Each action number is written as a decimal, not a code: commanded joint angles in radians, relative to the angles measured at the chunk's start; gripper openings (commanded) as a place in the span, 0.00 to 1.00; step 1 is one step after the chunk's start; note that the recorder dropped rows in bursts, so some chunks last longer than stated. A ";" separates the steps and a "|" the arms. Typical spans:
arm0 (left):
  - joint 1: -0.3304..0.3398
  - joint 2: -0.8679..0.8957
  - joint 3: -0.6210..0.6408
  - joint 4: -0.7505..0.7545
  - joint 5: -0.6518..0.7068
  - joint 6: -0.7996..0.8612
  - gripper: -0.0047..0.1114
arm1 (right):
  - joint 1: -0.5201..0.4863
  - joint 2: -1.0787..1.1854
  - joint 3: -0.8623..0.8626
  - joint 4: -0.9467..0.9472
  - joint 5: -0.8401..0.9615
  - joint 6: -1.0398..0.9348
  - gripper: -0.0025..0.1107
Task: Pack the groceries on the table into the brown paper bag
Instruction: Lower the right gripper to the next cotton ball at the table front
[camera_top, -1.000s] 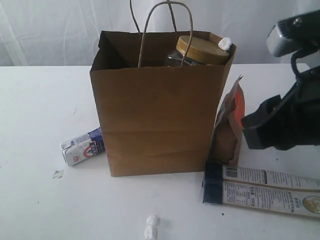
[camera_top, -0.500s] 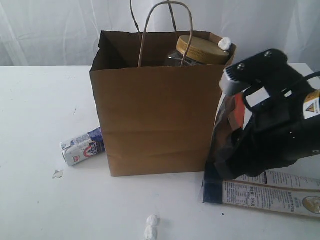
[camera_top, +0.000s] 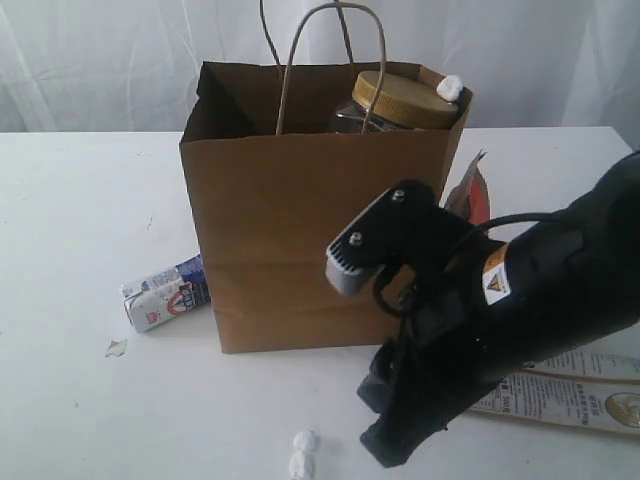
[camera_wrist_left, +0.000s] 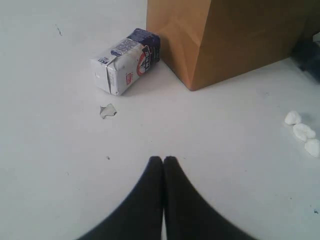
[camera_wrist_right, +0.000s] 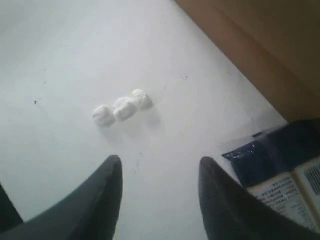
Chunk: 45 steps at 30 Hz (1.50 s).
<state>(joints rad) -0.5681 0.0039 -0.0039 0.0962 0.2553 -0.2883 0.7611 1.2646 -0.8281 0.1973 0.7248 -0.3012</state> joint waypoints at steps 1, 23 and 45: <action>-0.003 -0.004 0.004 -0.005 0.000 0.000 0.04 | 0.065 0.062 0.004 -0.041 -0.057 0.014 0.42; -0.003 -0.004 0.004 -0.005 0.000 0.000 0.04 | 0.096 0.406 -0.072 -0.056 -0.274 0.314 0.39; -0.003 -0.004 0.004 -0.005 0.000 0.000 0.04 | 0.096 0.492 -0.072 0.077 -0.285 0.394 0.39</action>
<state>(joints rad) -0.5681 0.0039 -0.0039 0.0962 0.2553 -0.2883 0.8563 1.7446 -0.8961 0.2750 0.4517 0.0860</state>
